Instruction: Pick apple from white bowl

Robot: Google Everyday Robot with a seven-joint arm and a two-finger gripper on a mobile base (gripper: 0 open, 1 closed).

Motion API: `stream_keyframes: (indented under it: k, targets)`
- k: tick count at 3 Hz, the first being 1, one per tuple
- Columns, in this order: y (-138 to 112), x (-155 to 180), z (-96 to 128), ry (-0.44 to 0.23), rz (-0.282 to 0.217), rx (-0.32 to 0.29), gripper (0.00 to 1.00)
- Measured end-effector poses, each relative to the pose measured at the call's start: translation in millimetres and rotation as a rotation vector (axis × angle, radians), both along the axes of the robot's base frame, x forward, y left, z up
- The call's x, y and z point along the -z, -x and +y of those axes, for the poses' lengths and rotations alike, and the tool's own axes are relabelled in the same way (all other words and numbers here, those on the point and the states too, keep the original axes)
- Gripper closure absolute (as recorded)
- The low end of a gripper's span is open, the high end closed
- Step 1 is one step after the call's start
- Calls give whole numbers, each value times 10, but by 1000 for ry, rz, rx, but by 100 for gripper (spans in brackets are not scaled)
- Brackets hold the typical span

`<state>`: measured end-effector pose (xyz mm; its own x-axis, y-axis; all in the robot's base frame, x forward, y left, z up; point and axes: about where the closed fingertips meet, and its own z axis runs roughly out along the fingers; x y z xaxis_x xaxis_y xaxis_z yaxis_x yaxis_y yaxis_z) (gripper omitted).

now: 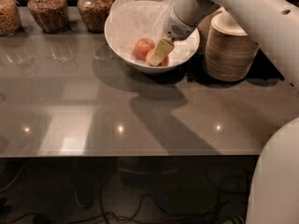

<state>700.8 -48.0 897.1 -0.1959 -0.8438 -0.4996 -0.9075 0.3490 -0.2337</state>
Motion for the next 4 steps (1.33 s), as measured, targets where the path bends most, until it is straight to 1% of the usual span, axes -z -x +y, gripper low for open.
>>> stream_keyframes:
  k: [1,2,3,4]
  targets:
    - [-14,170,13,7,39,7,32]
    - [-26,286,9,11,64,17,32]
    - [-25,274,5,12,67,18,44]
    - [-10,289,-22,10,71,26,63]
